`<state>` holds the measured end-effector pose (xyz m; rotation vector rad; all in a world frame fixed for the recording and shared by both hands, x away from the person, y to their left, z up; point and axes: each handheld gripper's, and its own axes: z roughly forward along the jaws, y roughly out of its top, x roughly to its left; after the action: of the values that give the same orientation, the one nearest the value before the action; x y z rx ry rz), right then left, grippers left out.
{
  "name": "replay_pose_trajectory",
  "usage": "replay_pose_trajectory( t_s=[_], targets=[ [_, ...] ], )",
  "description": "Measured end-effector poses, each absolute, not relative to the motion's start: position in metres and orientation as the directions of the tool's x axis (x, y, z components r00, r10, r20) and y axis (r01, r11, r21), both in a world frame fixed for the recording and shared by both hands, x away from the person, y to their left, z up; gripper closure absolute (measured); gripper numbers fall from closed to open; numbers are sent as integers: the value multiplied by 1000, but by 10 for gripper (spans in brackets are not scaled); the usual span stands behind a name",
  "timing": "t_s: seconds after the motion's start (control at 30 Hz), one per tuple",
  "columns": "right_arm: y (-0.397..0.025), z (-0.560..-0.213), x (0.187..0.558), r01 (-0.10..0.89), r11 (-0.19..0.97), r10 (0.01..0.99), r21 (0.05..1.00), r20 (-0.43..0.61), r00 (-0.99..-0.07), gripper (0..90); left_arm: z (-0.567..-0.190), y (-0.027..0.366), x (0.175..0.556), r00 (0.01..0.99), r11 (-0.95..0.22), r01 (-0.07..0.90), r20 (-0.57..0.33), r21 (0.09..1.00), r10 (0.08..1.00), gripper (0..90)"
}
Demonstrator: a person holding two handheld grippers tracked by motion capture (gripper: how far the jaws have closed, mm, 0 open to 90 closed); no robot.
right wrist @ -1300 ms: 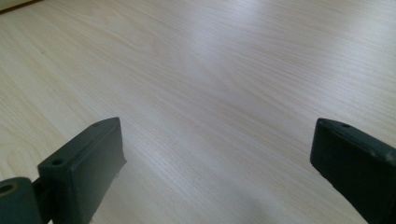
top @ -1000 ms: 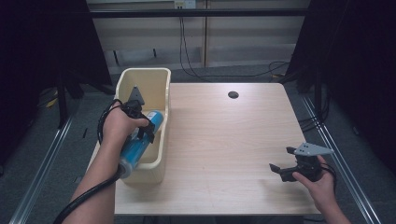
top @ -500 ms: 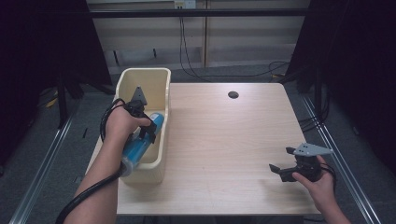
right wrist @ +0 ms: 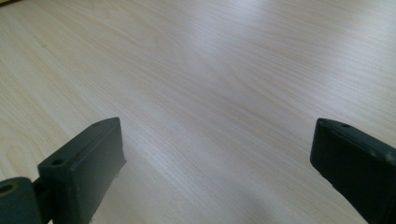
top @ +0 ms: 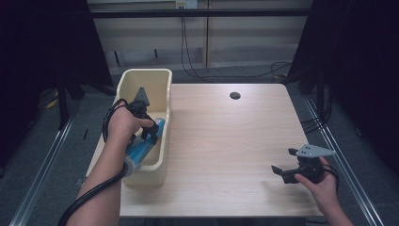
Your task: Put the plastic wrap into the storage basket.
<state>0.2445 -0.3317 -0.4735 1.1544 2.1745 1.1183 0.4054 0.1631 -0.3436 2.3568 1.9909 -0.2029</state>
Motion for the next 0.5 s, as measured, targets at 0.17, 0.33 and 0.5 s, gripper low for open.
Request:
replay_pose_trajectory(
  t_s=[0.17, 0.33, 0.5],
  targets=[
    [-332, -473, 245, 477, 328, 829, 815, -6, -559, 28, -332, 162, 403, 169, -168, 986, -132, 16, 977, 326],
    [-332, -472, 244, 475, 333, 824, 815, -7, -566, 28, -325, 165, 400, 167, -162, 986, -160, 47, 973, 308],
    [-332, -472, 244, 475, 331, 825, 815, -6, -565, 28, -315, 162, 398, 164, -151, 985, -191, 85, 968, 248]
  ],
)
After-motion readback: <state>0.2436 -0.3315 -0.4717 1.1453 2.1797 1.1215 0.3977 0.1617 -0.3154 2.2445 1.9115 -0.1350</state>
